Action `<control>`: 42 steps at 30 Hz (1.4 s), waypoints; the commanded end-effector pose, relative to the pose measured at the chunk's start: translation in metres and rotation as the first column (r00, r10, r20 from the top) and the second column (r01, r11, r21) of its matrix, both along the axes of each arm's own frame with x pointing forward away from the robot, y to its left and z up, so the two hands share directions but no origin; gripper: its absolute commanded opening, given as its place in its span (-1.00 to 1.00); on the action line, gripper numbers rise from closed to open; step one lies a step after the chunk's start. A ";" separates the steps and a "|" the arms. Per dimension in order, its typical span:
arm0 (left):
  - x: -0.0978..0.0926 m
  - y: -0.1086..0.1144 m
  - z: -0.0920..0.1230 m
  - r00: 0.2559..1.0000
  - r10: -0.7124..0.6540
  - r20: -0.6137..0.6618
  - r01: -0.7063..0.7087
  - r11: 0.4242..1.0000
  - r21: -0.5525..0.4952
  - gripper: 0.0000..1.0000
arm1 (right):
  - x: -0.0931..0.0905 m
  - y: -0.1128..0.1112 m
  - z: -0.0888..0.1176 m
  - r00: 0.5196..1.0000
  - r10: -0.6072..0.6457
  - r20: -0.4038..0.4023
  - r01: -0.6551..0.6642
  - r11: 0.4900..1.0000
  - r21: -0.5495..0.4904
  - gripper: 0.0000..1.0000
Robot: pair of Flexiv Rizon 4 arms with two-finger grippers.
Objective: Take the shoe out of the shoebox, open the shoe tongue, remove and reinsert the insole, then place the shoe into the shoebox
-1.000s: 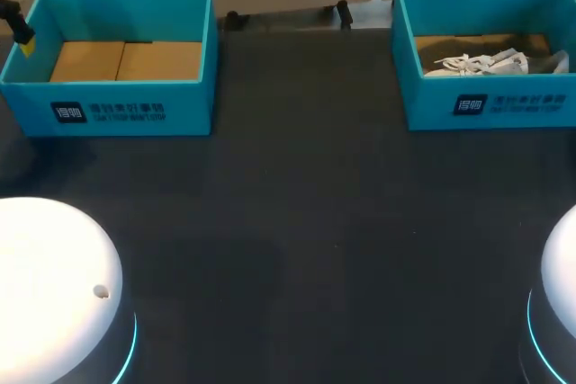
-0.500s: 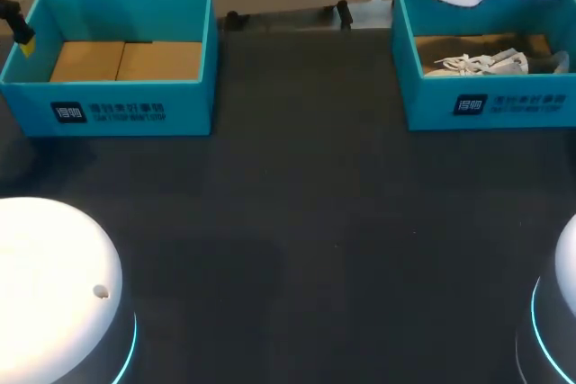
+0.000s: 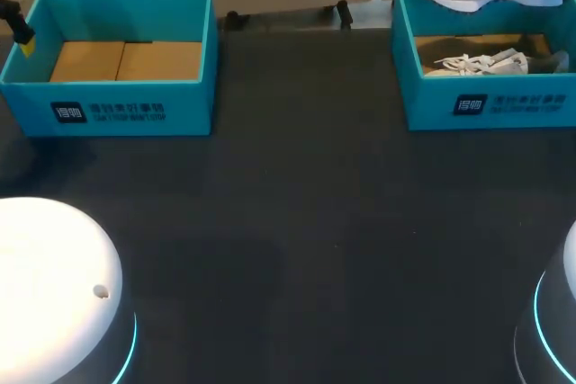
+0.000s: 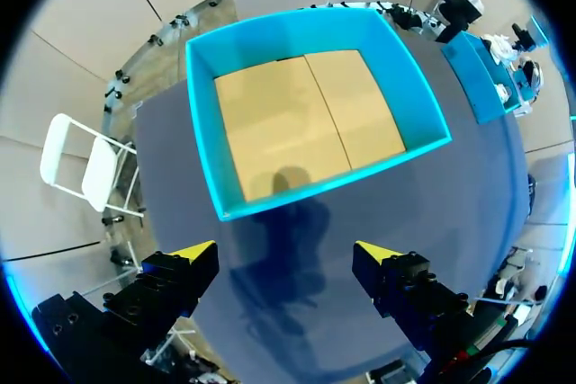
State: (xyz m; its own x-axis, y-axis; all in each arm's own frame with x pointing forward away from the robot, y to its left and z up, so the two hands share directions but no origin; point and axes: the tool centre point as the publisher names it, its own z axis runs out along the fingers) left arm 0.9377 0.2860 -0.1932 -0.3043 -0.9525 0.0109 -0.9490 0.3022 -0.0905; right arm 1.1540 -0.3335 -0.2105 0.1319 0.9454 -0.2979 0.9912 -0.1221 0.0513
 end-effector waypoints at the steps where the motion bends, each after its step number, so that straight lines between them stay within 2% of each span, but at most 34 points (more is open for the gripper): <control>1: -0.001 0.000 0.000 1.000 0.000 0.001 0.000 1.000 0.002 1.00 | -0.010 0.003 -0.009 1.000 0.003 0.023 -0.003 1.000 -0.008 -1.00; 12: -0.001 0.000 0.000 1.000 0.000 0.001 0.000 1.000 0.002 1.00 | -0.030 0.004 -0.018 0.999 -0.024 0.025 0.025 0.999 -0.039 -1.00; 17: -0.001 0.000 0.000 1.000 0.000 0.001 0.000 1.000 0.002 1.00 | -0.031 0.002 -0.035 0.999 -0.043 0.018 0.043 0.999 -0.028 -1.00; 25: -0.001 0.000 0.000 1.000 0.000 0.001 0.000 1.000 0.002 1.00 | -0.017 0.001 -0.054 0.998 -0.068 0.000 0.068 0.997 -0.038 -1.00; 37: -0.001 0.000 0.000 1.000 0.000 0.001 0.000 1.000 0.002 1.00 | 0.006 -0.006 -0.063 0.998 -0.068 0.002 0.068 0.996 -0.063 -1.00; 42: -0.001 0.000 0.000 1.000 0.000 0.001 0.000 1.000 0.002 1.00 | 0.009 -0.007 -0.069 0.998 -0.059 -0.003 0.058 0.996 -0.063 -1.00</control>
